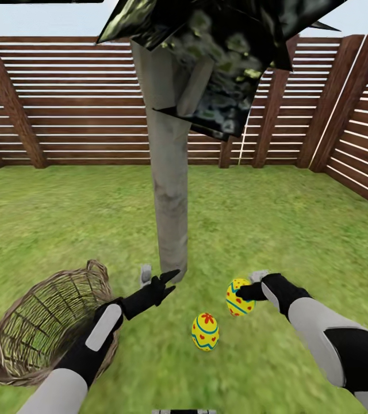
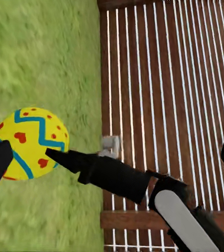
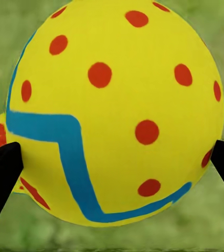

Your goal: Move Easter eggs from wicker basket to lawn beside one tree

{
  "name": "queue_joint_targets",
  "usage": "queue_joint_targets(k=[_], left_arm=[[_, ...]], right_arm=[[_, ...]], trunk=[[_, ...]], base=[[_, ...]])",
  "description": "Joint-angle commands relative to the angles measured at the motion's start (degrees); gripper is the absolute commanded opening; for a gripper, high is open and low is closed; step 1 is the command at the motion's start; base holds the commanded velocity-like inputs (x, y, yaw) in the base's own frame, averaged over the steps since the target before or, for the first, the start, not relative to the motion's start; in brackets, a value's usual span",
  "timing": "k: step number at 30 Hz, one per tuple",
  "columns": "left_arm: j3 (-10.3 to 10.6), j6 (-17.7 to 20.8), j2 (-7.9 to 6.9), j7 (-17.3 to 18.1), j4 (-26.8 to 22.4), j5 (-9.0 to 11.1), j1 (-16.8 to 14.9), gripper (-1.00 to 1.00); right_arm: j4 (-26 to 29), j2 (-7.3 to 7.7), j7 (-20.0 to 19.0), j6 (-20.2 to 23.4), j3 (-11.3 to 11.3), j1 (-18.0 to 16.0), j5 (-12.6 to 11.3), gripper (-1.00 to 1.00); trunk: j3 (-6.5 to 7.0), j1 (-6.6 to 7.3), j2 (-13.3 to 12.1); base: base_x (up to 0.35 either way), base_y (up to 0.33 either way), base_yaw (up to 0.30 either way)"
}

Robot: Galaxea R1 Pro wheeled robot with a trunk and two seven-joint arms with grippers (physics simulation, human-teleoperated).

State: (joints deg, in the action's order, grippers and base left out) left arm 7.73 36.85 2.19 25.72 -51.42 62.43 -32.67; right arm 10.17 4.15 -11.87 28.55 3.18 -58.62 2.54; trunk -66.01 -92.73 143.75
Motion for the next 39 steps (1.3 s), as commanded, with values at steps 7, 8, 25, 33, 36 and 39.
queue_joint_targets(k=[7,8,25,33,36,39], left_arm=[[-0.3,0.4,0.78,0.2,-5.0,1.5,0.0,1.00],[-0.4,0.6,0.59,0.3,-5.7,1.6,0.0,1.00],[-0.1,0.9,0.78,0.2,-6.9,1.6,0.0,1.00],[-0.1,0.9,0.88,0.2,-6.9,1.6,0.0,1.00],[0.0,1.0,0.89,0.2,-6.9,1.6,0.0,1.00],[0.0,1.0,0.89,0.2,-6.9,1.6,0.0,1.00]], right_arm=[[-0.9,-1.91,4.3,0.1,0.4,0.0,4.8,-1.00],[-0.9,-1.93,5.7,0.3,0.4,0.0,5.0,-1.00],[-1.0,-2.89,6.2,2.7,3.4,0.0,4.8,-1.00],[-1.0,-4.59,6.3,2.3,3.4,0.0,5.0,-1.00],[-1.0,-4.66,6.5,2.1,3.4,0.0,5.1,-1.00],[-1.0,-4.64,6.7,2.0,3.4,0.0,5.1,-1.00]], trunk=[[-1.60,-0.16,0.1],[-1.83,-0.19,0.1],[-5.59,-0.63,0.4],[-7.36,-0.83,0.5],[-8.03,-0.91,0.5],[-8.69,-0.99,0.5]], base=[[0.000,0.000,0.000],[0.000,0.000,0.000],[0.000,0.000,0.000],[0.000,0.000,0.000],[0.000,0.000,0.000],[0.000,0.000,0.000]])
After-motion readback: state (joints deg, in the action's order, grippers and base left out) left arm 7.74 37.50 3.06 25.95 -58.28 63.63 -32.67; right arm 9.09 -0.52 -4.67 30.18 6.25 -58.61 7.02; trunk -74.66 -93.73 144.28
